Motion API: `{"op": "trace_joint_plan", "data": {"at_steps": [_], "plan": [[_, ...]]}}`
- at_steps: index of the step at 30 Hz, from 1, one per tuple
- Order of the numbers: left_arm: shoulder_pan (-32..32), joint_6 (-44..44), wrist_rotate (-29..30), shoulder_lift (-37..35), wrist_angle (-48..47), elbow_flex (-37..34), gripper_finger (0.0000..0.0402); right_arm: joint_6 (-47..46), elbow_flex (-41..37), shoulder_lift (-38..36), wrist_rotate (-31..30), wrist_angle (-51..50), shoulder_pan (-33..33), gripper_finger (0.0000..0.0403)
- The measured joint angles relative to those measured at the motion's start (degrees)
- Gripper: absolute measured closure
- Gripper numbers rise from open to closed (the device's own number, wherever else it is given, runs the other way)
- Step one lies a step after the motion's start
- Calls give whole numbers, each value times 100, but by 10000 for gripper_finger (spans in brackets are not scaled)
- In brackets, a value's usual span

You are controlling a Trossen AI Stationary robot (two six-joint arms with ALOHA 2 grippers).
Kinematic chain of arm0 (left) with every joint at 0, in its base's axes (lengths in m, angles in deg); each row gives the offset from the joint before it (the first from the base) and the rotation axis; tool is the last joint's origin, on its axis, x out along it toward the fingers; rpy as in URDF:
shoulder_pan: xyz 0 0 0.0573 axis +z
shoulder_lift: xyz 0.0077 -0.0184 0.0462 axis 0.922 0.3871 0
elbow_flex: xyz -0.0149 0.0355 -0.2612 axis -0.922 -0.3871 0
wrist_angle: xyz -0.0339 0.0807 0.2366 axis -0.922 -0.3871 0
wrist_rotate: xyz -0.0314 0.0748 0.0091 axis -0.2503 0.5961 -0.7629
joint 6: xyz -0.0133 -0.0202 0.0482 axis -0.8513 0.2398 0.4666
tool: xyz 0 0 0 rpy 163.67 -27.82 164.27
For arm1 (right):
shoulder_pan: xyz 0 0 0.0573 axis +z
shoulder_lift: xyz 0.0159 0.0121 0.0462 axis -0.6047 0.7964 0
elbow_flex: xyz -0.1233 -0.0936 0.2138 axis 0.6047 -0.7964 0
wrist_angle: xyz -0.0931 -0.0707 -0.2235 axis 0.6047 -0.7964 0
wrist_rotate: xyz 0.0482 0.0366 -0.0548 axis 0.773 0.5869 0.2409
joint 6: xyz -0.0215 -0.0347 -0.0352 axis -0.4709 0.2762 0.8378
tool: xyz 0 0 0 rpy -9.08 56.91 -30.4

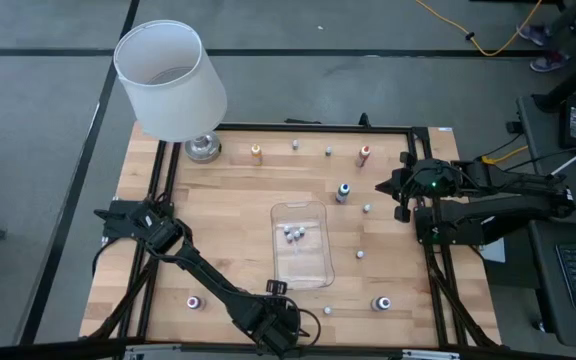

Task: Pick & Place food coloring
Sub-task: Put the left small brown food coloring bottle into the transparent container

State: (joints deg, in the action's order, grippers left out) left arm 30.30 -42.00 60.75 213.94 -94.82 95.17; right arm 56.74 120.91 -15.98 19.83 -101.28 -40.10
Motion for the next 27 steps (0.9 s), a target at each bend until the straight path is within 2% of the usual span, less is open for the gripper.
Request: {"op": "trace_joint_plan", "data": {"at_steps": [6, 12, 16, 20, 24, 27], "plan": [[46, 0, -112, -2, 24, 11, 337, 3, 0, 2, 0, -2, 0, 375], [66, -244, -162, -20, -35, 82, 341, 137, 0, 2, 0, -2, 1, 375], [7, -240, 38, -24, -522, 677, 342, 148, 0, 0, 0, -2, 2, 375], [-70, -282, 422, -24, -1474, 1515, 343, 148, 0, 1, -1, -2, 1, 375], [-83, -440, 476, -28, -2417, 2398, 343, 148, 0, 2, 0, -2, 1, 375], [-19, -759, 374, -267, -2531, 2351, 343, 148, 0, 0, 0, 2, 0, 375]]}}
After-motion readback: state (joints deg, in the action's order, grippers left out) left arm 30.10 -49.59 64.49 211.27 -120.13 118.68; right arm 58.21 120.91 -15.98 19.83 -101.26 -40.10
